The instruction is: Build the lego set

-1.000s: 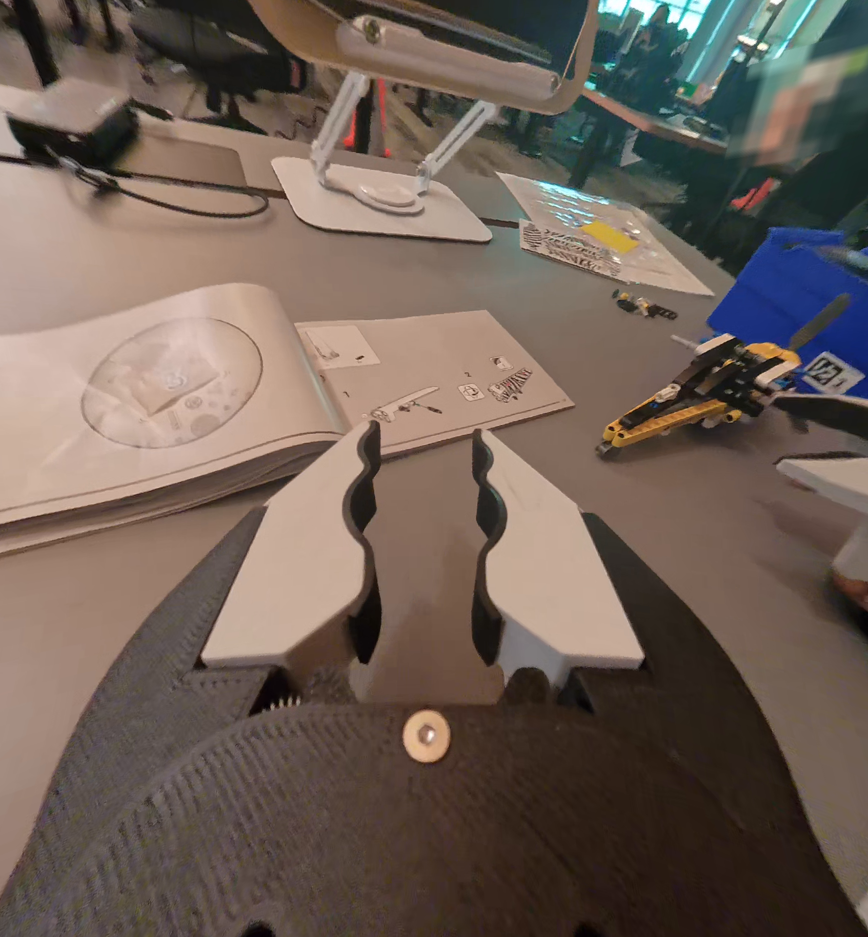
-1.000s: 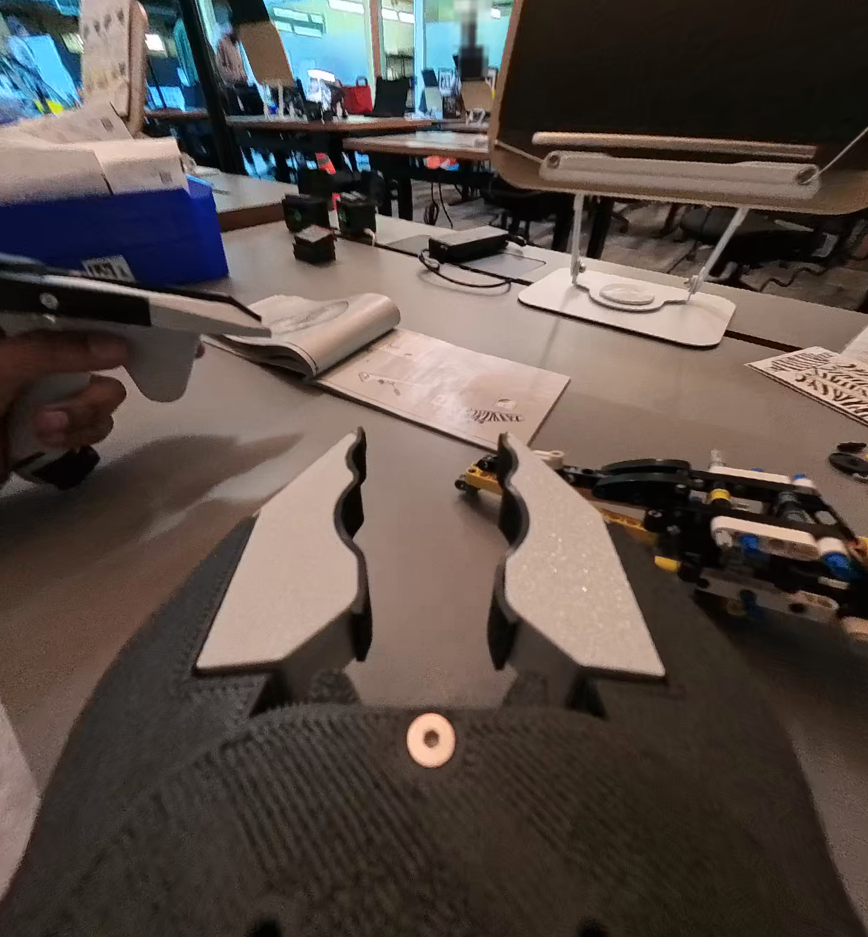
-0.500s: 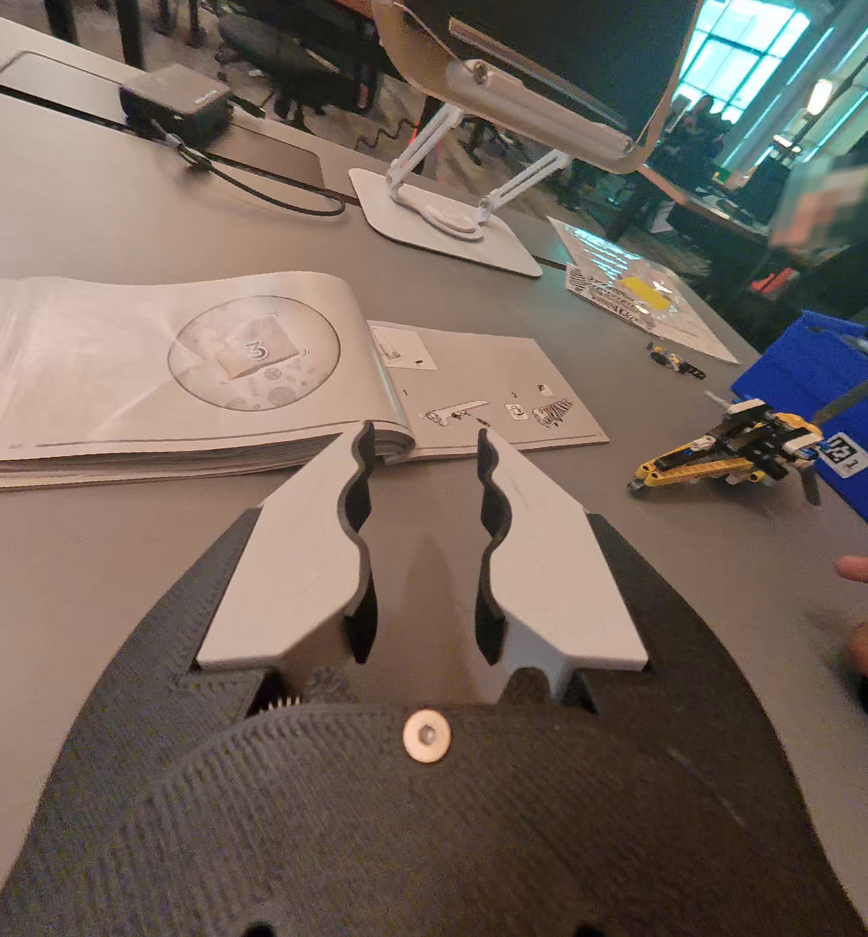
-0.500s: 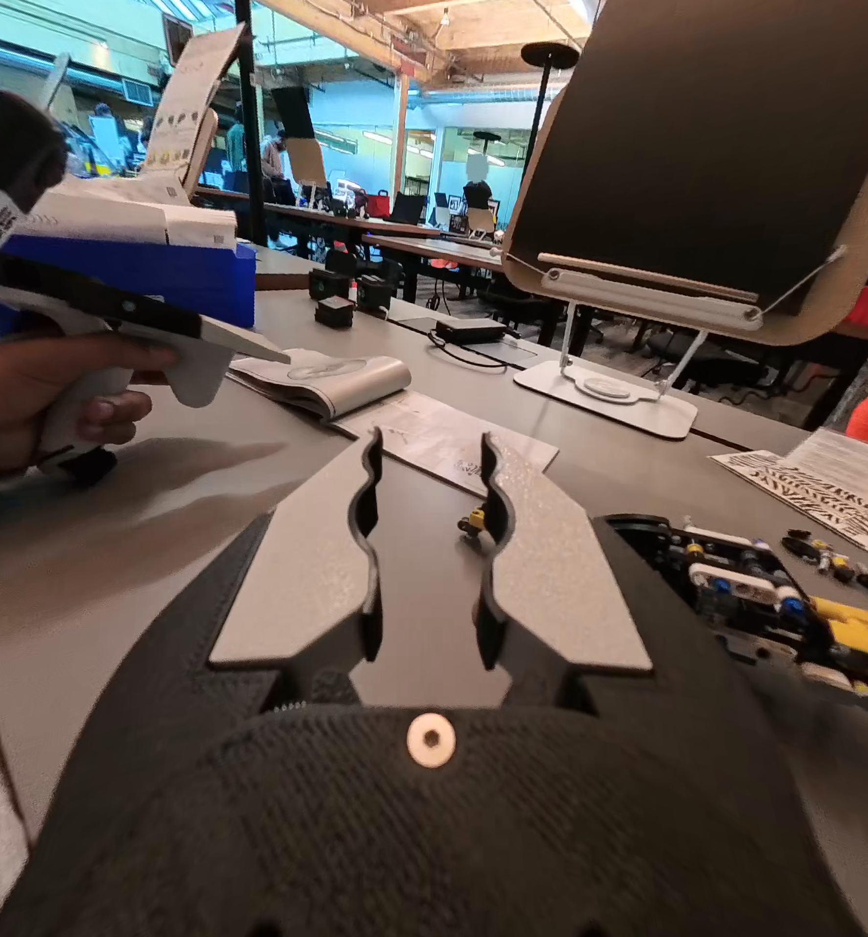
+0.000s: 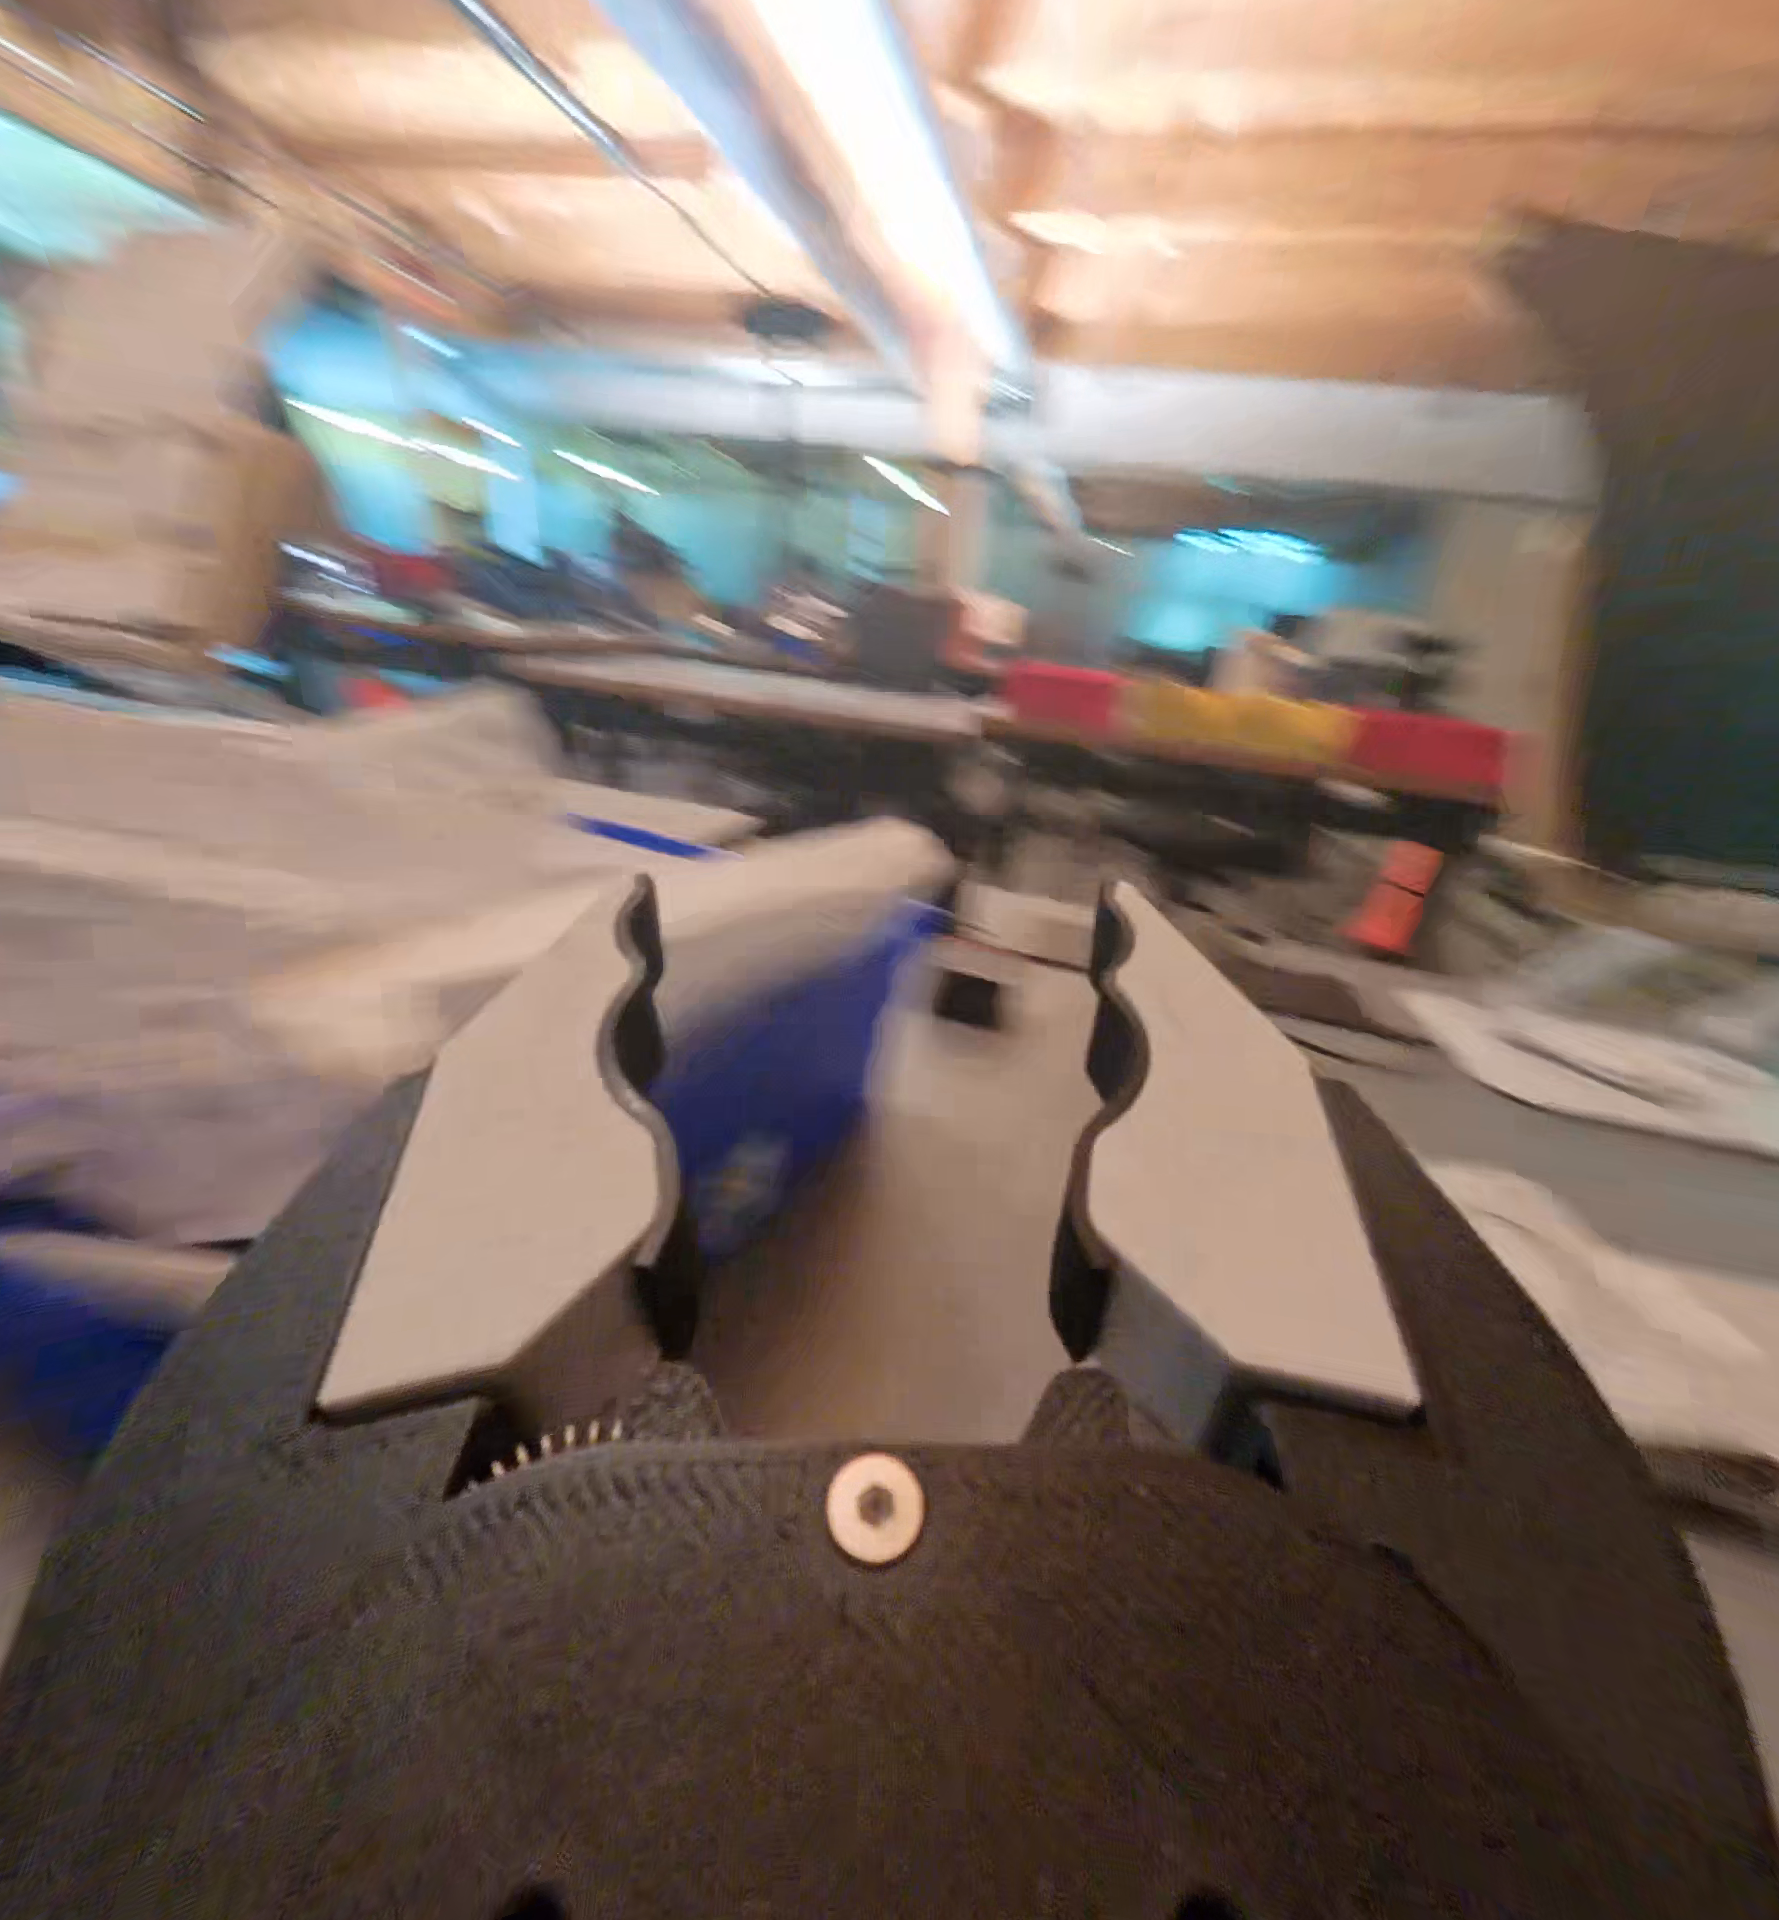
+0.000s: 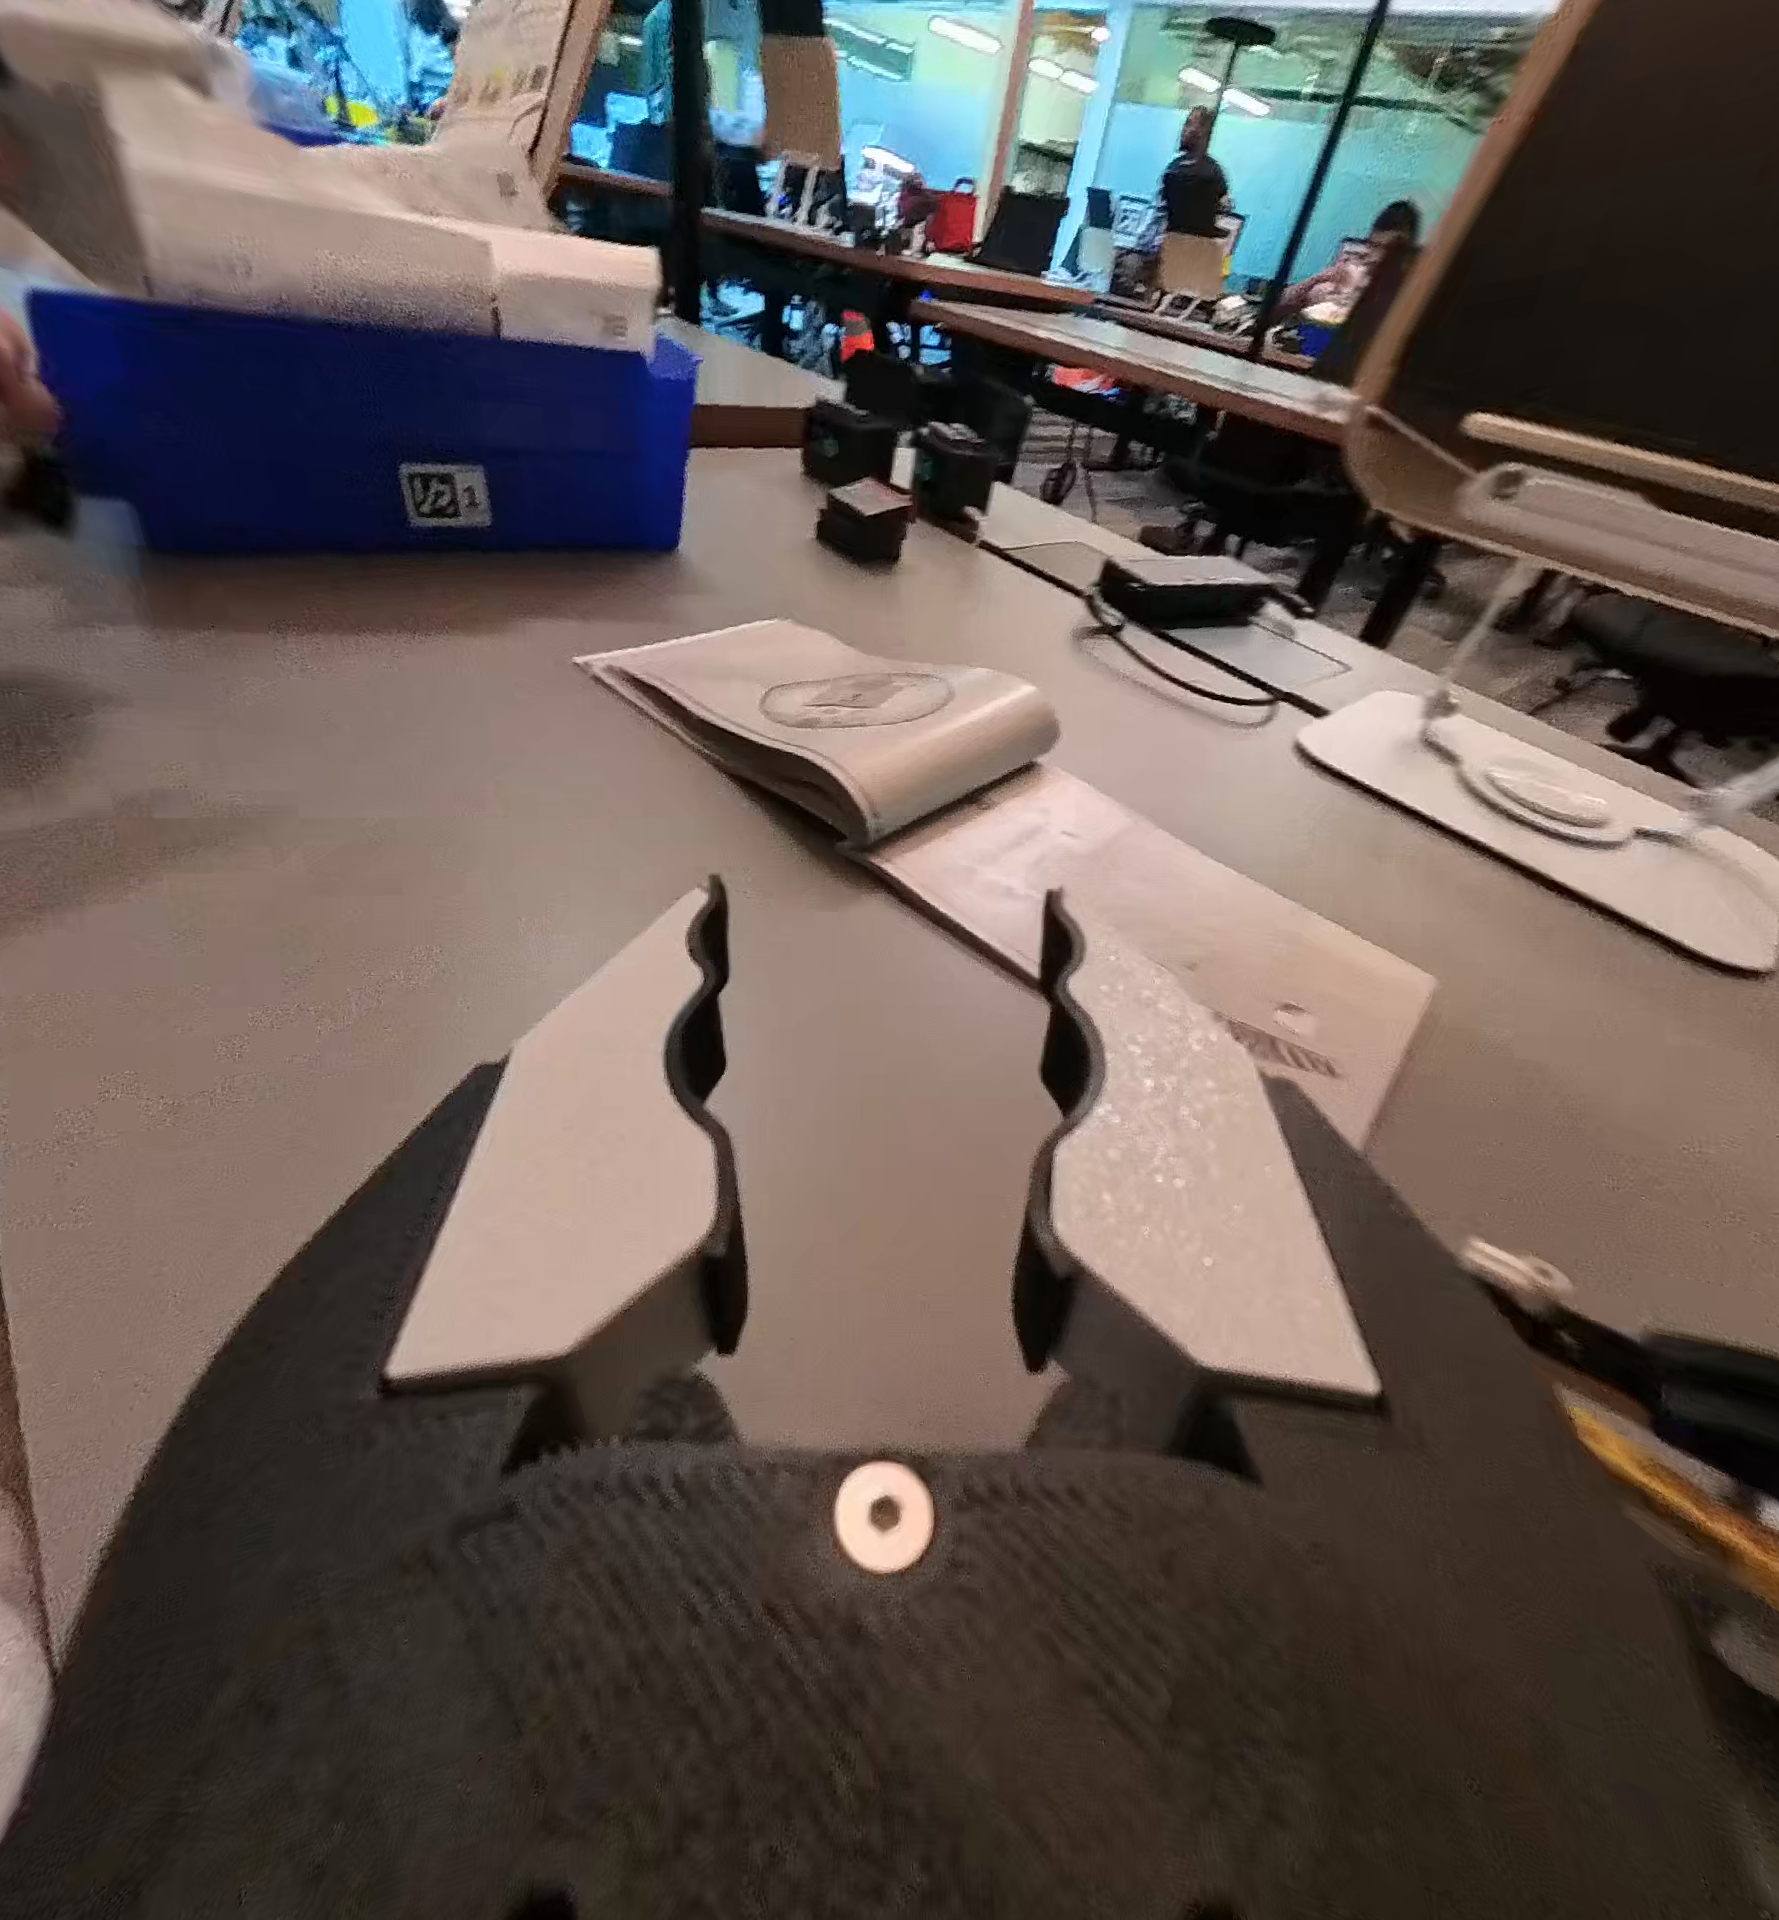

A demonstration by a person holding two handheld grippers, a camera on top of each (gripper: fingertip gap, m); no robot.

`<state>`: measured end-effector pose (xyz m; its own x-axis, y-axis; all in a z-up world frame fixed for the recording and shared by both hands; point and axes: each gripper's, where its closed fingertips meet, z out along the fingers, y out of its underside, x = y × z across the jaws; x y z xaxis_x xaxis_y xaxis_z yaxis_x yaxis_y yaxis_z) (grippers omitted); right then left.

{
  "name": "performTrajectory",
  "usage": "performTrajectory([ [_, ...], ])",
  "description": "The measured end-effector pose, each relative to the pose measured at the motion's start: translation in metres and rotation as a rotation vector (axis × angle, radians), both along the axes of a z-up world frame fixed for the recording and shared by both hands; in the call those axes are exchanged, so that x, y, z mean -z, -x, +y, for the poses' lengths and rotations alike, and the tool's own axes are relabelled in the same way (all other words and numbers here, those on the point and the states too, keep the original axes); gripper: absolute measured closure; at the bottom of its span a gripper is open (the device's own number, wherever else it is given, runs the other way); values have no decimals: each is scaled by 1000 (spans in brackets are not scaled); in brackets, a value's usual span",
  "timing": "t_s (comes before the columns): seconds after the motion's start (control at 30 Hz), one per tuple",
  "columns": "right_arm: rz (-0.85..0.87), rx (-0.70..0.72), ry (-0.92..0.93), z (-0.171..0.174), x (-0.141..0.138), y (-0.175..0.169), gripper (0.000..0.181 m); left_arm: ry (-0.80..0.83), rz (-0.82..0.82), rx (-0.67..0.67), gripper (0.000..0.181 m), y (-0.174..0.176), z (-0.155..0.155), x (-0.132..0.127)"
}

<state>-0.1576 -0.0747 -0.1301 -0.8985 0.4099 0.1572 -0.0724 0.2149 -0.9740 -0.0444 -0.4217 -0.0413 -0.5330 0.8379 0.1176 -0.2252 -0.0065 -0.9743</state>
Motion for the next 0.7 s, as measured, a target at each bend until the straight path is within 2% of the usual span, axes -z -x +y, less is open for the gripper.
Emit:
performTrajectory([
  [0.03,0,-20,-8,-8,2,-3,122,5,16,-121,93,-32,-31,-4],
  [0.1,-9,-62,-29,-23,6,-10,123,-67,-24,-291,88,-77,-79,11],
  [0.13,-15,-79,-30,-30,7,-13,123,-127,-72,-273,90,-80,-89,26],
  [0.17,-25,-97,-22,-37,6,-16,123,-197,-117,-187,91,-71,-91,42],
  [0.2,-39,-114,-14,-42,6,-19,123,-279,-154,-90,92,-59,-88,58],
  [0.23,-52,-129,-12,-47,6,-21,123,-338,-176,25,110,-46,-78,70],
  [0.27,-59,-141,-18,-50,7,-23,123,-369,-171,124,137,-35,-67,74],
  [0.3,-58,-144,-29,-52,9,-24,122,-372,-147,120,155,-35,-66,73],
  [0.33,-57,-141,-31,-52,9,-24,122,-356,-131,115,181,-35,-64,71],
  [0.47,-74,-121,41,-45,0,-19,128,-249,-248,279,181,-13,-29,72],
  [0.6,-95,-124,60,-44,-1,-17,130,-208,-304,423,181,14,11,73],
  [0.7,-92,-130,40,-46,1,-19,130,-130,-340,461,181,26,31,72],
])
